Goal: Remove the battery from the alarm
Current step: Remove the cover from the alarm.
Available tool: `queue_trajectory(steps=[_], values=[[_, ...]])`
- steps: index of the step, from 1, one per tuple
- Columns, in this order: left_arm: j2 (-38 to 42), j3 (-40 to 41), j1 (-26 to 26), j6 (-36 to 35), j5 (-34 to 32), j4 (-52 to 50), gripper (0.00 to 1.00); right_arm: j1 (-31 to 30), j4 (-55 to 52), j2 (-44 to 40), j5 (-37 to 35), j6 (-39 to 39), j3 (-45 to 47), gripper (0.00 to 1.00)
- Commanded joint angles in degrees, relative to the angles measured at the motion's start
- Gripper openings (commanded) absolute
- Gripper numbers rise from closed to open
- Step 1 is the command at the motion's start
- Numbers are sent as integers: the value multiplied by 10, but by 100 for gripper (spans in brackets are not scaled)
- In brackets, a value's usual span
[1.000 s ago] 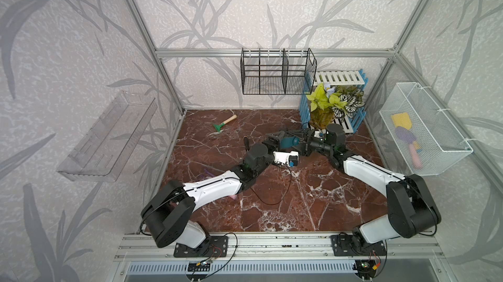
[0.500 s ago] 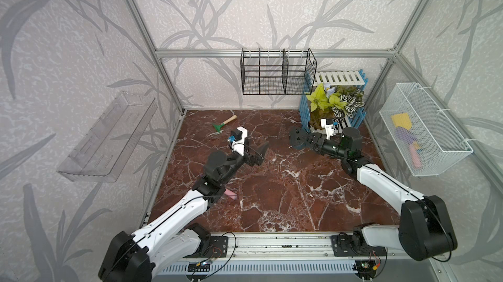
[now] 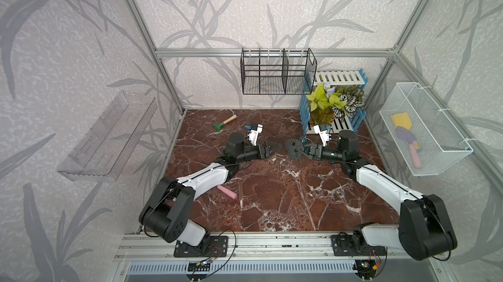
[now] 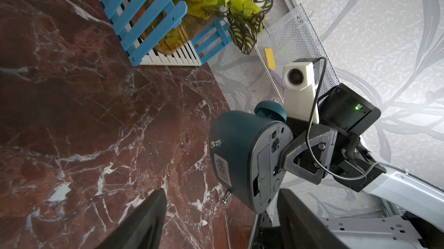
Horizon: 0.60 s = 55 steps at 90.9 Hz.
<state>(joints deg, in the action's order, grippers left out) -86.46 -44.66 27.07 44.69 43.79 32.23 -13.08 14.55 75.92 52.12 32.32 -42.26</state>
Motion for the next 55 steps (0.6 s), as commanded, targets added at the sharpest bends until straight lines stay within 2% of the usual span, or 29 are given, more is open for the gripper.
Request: queue_trajectory(steps=[1,31,37,49,55], values=[[-7,-13,7,0,38,10,76,-4,-4,-24,18,-26,-24,38],[-46,-25,28,4,38,15,63,-18,7,-12,15,-15,-34,37],[-51,-25,29,6,37,14,59,-18,7,-14,14,-14,-35,37],[-52,-24,29,7,31,15,57,-20,4,-16,13,-16,-35,37],[-52,-25,29,7,21,11,52,-23,3,-17,12,-15,-35,37]])
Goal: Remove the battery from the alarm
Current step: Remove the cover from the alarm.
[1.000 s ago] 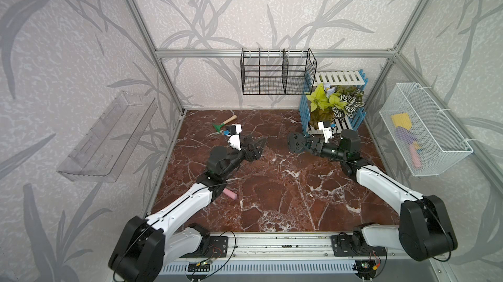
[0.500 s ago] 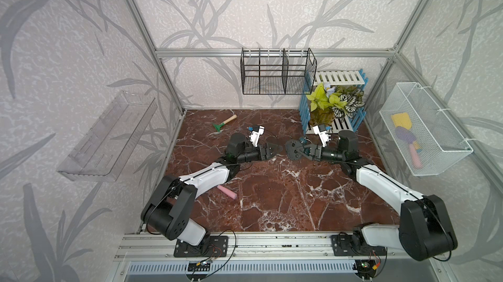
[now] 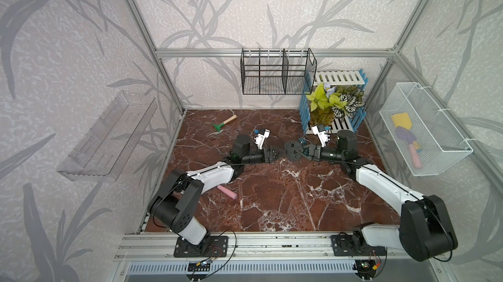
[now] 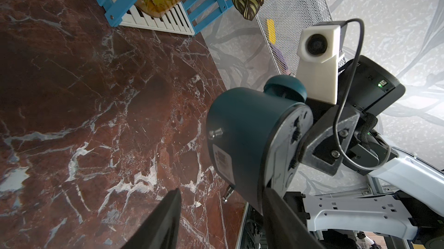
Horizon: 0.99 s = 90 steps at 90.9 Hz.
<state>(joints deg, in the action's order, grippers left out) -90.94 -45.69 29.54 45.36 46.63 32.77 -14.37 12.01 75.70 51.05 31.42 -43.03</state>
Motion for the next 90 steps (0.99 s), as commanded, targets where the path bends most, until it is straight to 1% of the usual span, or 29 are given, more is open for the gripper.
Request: queue_trajectory(steps=[1,19,26,31,44,47,59,74,90], values=[[-7,-15,4,0,-8,5,52,-10,27,-15,22,-7,-27,37],[-9,-16,11,0,-17,2,51,-17,22,-21,-1,-2,-29,36],[-4,-17,14,-11,-39,-20,50,-22,19,-28,-18,0,-29,37],[1,-19,16,-17,-62,-40,46,-28,13,-32,-34,-1,-31,36],[13,-19,19,-19,-117,-71,46,-54,-6,-43,-81,-12,-32,37],[16,-20,20,-19,-129,-77,45,-59,-7,-44,-90,-13,-31,36],[23,-21,24,-20,-154,-86,44,-78,-15,-43,-114,-24,-32,36],[27,-37,36,-36,-189,-119,44,-101,-22,-44,-163,-28,-32,36],[34,-61,52,-54,-234,-158,44,-127,-53,-42,-219,-41,-47,36]])
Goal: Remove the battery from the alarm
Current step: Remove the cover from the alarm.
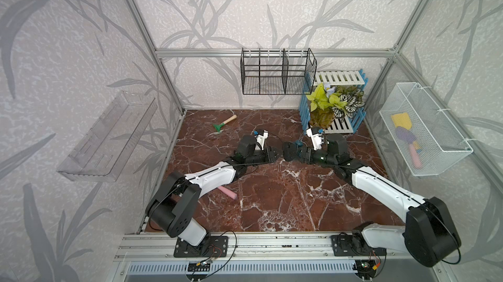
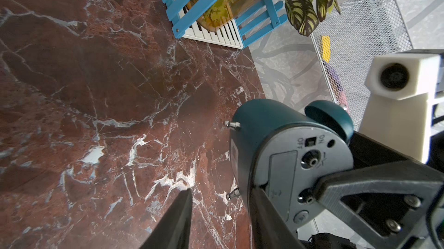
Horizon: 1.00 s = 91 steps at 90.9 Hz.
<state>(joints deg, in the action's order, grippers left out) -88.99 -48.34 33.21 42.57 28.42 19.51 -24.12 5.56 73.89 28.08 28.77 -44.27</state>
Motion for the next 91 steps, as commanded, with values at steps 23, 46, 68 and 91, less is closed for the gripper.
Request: queue_trajectory(steps=[23,46,68,91], values=[[4,-57,31,-31,-52,-41,43,-55,20,-18,-18,-2,-39,35],[-19,-66,35,-24,23,-14,42,-68,30,-7,-32,10,-40,35],[-37,-48,12,28,136,78,42,-49,101,-4,29,58,-10,35],[-46,-34,-4,96,200,186,42,-10,179,16,101,116,30,35]])
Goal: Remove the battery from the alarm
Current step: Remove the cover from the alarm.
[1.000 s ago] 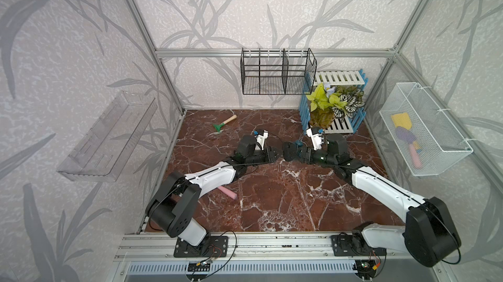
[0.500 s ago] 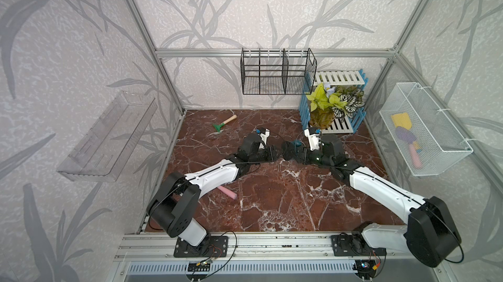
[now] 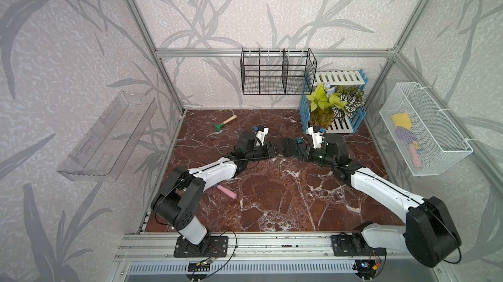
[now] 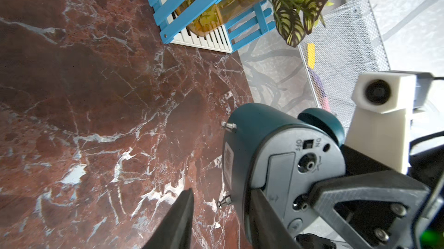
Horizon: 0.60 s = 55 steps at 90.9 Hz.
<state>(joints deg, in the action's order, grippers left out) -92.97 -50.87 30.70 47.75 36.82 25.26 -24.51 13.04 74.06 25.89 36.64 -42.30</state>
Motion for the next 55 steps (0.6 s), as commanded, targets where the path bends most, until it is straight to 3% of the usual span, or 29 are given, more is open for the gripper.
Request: queue_trajectory(steps=[1,13,28,38,55], values=[[-7,-10,22,44,118,128,42,-4,106,15,126,40,11,35],[-8,-11,17,36,121,109,42,12,122,18,134,54,22,35],[3,13,-9,27,68,43,44,28,72,1,94,45,19,35],[2,28,-17,52,109,113,49,35,65,6,86,57,23,35],[-14,3,-13,48,151,108,53,34,7,20,43,45,11,34]])
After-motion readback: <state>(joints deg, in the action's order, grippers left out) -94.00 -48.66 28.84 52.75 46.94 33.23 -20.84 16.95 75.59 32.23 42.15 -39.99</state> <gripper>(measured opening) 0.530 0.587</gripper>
